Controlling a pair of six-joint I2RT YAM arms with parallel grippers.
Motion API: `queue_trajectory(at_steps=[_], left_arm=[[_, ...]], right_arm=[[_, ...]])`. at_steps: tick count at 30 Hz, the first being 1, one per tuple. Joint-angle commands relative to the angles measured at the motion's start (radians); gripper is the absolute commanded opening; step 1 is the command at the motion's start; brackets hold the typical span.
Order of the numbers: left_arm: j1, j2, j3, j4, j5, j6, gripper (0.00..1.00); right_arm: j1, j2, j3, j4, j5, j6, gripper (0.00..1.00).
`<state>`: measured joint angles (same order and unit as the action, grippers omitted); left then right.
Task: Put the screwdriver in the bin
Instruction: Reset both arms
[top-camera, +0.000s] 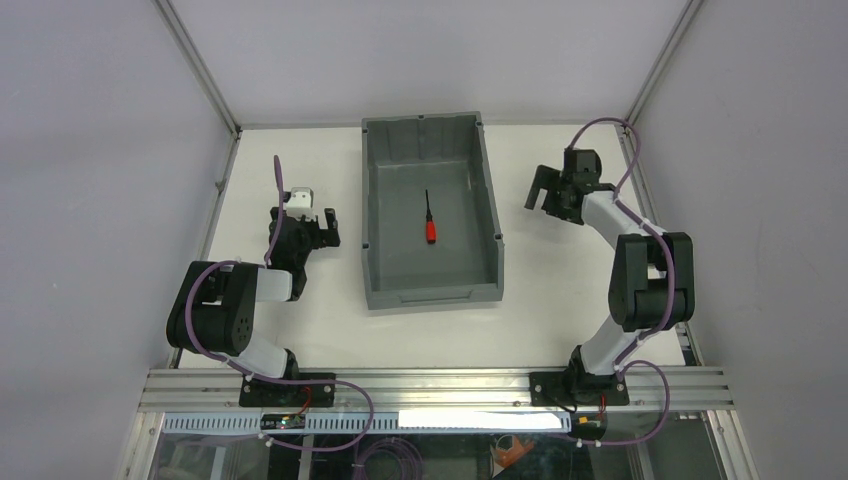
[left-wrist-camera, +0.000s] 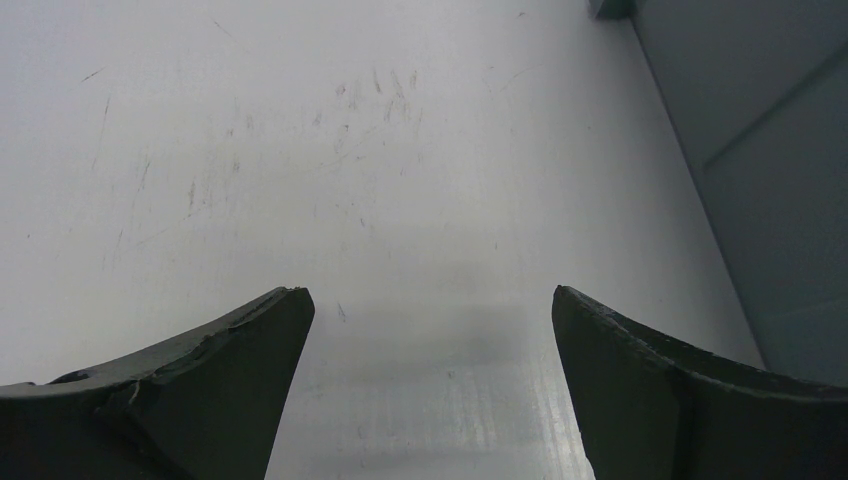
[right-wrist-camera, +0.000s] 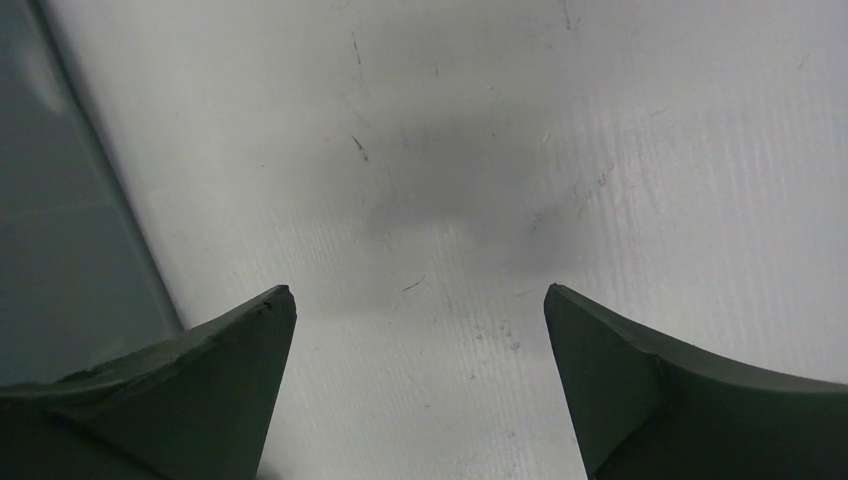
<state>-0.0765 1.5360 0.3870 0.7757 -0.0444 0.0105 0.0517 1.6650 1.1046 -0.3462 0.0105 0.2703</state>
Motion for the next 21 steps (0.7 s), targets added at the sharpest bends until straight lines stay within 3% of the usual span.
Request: queue_trajectory(at_steps=[1, 21], left_arm=[[0.011, -0.031, -0.004, 0.028, 0.015, -0.009, 0.99], [0.011, -0.031, -0.004, 0.028, 0.015, -0.007, 0.99]], right_arm=[[-0.006, -0.029, -0.022, 0.121, -0.046, -0.017, 0.99], [-0.005, -0.041, -0.085, 0.263, -0.069, -0.009, 0.99]])
